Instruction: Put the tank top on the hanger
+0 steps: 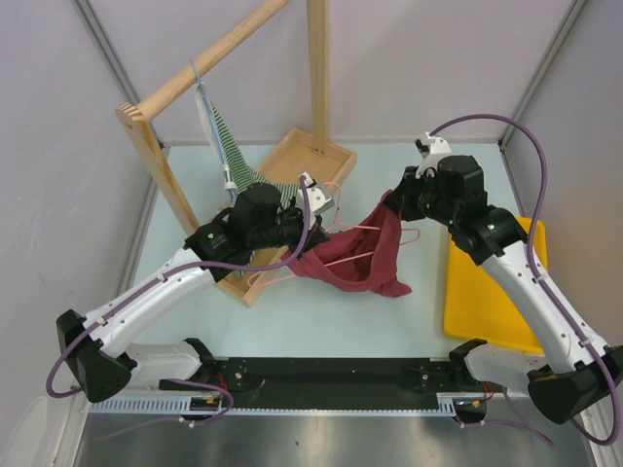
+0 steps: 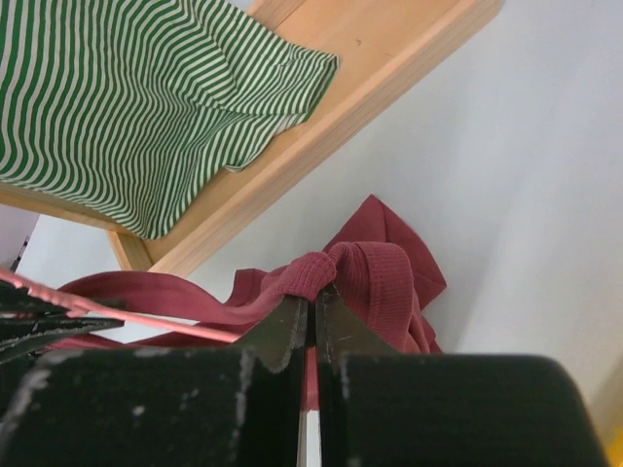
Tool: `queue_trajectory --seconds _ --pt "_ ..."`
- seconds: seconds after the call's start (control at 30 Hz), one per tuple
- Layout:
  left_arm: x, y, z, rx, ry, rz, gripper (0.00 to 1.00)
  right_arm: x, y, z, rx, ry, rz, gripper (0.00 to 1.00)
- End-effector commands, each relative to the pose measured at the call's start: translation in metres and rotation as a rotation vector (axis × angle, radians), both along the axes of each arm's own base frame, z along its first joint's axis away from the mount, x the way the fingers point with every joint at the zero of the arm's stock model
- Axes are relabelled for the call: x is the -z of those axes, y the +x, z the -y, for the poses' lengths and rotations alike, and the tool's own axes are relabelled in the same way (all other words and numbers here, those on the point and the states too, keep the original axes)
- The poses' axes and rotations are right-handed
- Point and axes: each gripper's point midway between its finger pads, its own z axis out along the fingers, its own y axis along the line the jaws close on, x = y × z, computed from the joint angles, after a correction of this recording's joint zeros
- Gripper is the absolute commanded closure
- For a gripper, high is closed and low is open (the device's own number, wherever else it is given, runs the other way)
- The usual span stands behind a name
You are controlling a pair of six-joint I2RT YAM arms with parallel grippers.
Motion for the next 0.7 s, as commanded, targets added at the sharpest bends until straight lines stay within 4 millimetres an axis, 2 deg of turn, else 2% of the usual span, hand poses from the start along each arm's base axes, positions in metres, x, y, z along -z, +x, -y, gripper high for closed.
queue_trajectory --seconds 0.0,0.17,0.23,0.27,0.3,0.37,0.4,0.47,0.5,0.57,0.6,0.67 --pt "-0.01 -0.005 0.004 0.046 -0.027 0.034 1.0 -0.03 0.01 -0.013 -0.016 0.037 0.084 1.0" --pt "-0.013 -0.01 0.005 0.072 -0.038 0.039 1.0 -0.015 0.018 -0.011 0.011 -0.009 0.061 1.0" --pt "-0.014 -0.014 0.006 0.101 -0.047 0.037 1.0 -0.008 0.019 -0.011 0.009 -0.03 0.051 0.93" --pt "-0.016 -0.016 0.007 0.112 -0.054 0.041 1.0 -0.007 0.02 -0.01 0.01 -0.034 0.049 0.87" --pt "-0.017 -0.019 0.008 0.125 -0.06 0.041 1.0 -0.006 0.02 -0.01 0.007 -0.04 0.045 0.74" --pt "-0.017 -0.024 0.01 0.156 -0.071 0.036 1.0 -0.005 0.02 -0.01 -0.001 -0.052 0.047 0.56" --pt "-0.02 -0.027 0.01 0.17 -0.079 0.039 1.0 -0.009 0.021 -0.008 -0.004 -0.052 0.055 0.39" --pt "-0.022 -0.038 0.015 0.232 -0.103 0.024 1.0 -0.014 0.02 -0.008 -0.034 -0.031 0.053 0.24" --pt "-0.024 -0.041 0.016 0.248 -0.118 0.027 1.0 -0.02 0.025 0.0 -0.024 -0.017 0.055 0.12" --pt "-0.026 -0.046 0.017 0.276 -0.132 0.021 1.0 -0.029 0.024 0.004 -0.061 0.016 0.059 0.06" --pt "-0.027 -0.047 0.017 0.282 -0.137 0.023 1.0 -0.032 0.028 0.016 -0.036 0.024 0.062 0.05" --pt "-0.027 -0.049 0.017 0.291 -0.138 0.025 1.0 -0.043 0.024 0.024 -0.049 0.039 0.092 0.04"
